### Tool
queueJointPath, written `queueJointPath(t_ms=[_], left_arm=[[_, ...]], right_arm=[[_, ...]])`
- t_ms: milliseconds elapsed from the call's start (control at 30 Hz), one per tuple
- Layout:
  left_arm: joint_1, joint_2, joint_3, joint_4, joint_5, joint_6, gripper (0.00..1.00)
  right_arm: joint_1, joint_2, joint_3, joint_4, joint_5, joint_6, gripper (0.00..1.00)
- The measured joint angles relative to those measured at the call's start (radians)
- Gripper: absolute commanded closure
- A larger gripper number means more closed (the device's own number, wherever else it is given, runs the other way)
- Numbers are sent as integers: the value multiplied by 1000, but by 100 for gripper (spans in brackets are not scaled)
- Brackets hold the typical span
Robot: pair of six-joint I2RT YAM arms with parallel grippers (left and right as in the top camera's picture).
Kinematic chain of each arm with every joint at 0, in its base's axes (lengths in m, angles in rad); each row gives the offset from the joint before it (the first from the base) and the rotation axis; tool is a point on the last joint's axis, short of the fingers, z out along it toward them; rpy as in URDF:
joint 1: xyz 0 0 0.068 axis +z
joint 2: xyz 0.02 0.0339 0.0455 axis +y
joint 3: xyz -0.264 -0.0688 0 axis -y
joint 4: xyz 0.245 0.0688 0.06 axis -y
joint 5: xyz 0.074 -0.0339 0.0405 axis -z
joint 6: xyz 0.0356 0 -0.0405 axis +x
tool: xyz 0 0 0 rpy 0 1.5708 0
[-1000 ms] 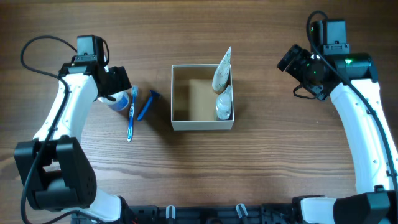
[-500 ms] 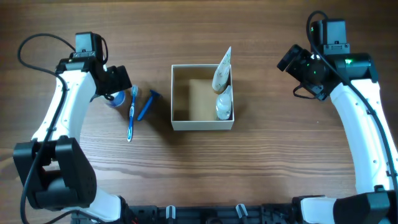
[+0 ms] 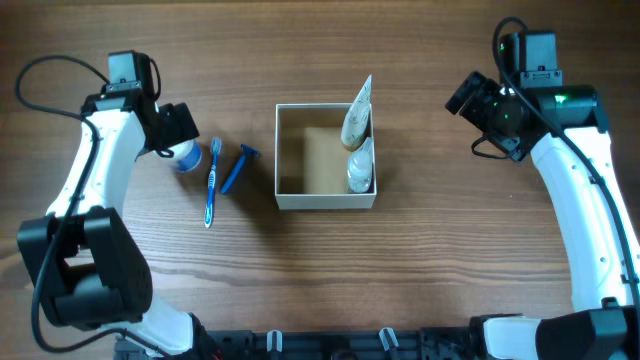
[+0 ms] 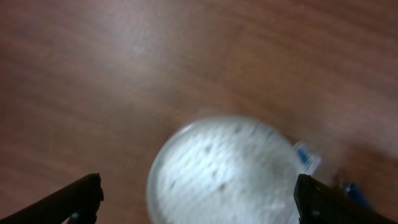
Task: Pack container
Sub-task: 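Reach the left gripper to the cotton-swab tub and grasp it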
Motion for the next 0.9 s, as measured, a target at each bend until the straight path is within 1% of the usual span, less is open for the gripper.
queueJointPath(t_ms=[233,600,900], left_arm=[[3,39,11,53,97,13,1],[3,66,11,45,100,17,3],[3,66,11,45,100,17,2]], right_arm=[[0,0,0,0,0,0,0],[0,0,0,0,0,0,0],[0,0,0,0,0,0,0]])
